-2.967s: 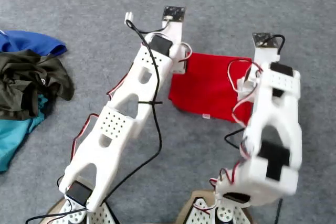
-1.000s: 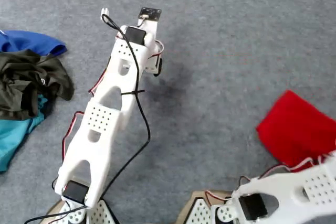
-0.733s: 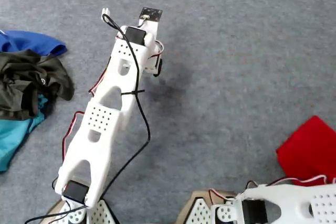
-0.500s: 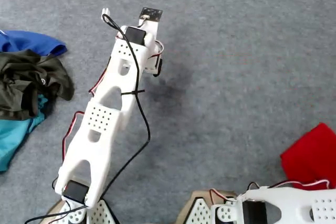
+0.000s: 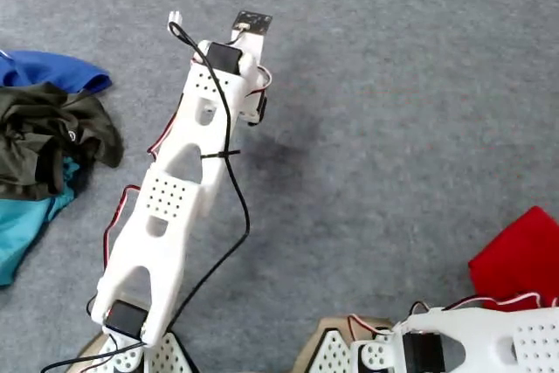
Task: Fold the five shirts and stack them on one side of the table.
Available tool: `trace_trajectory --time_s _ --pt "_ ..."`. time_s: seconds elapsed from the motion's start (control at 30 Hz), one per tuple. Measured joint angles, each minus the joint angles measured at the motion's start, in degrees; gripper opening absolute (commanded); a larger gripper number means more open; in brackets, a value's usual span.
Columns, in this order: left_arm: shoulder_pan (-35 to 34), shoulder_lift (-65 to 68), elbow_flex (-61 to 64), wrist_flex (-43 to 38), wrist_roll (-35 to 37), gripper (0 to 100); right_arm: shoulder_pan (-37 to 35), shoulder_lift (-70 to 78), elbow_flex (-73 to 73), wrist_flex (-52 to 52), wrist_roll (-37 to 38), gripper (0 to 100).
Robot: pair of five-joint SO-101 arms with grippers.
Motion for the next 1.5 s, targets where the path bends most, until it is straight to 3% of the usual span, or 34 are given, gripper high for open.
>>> trace_trajectory --time_s 0.1,0.23,0.4,0.63,0.73,0.9,1.07,1.17,1.33,1.47,1.5 --pt "0.00 -0.18 -1.32 0.26 0.00 2 0.09 -2.81 -4.04 2.46 -0.44 27.6" --pt "-0.88 -3.78 -0.44 0.26 0.00 2 -1.41 -6.51 -8.35 5.71 -2.73 0.8" --pt "-3.34 -15.65 8.70 0.26 0.00 2 -6.95 -9.67 -10.73 10.73 -4.66 3.0" --pt "-11.52 -38.86 33.85 0.26 0.00 2 -16.00 -14.95 -10.73 15.12 -8.79 2.7" --pt "-18.73 -49.67 45.45 0.26 -0.26 3 -19.43 -17.41 -10.73 15.12 -10.37 2.7" --pt "-36.66 -62.33 60.40 0.18 -3.87 17 -26.37 -19.69 -10.73 15.21 -15.38 2.8" --pt "-55.82 -62.86 68.75 -5.27 -6.68 18 -36.57 -19.69 -9.85 15.21 -20.31 2.8" --pt "-63.30 -59.78 70.33 -11.08 -8.18 18 -42.99 -19.69 -7.30 15.21 -23.74 2.7" --pt "-66.02 -50.90 70.77 -21.36 -8.53 16 -53.98 -19.69 -2.55 15.21 -29.01 2.7" --pt "-65.76 -43.52 70.86 -29.36 -5.45 1 -60.92 -19.69 -1.76 15.21 -31.74 2.7" --pt "-65.76 -42.90 70.86 -29.98 -4.66 3 -62.07 -19.69 -1.76 15.21 -32.00 2.7"
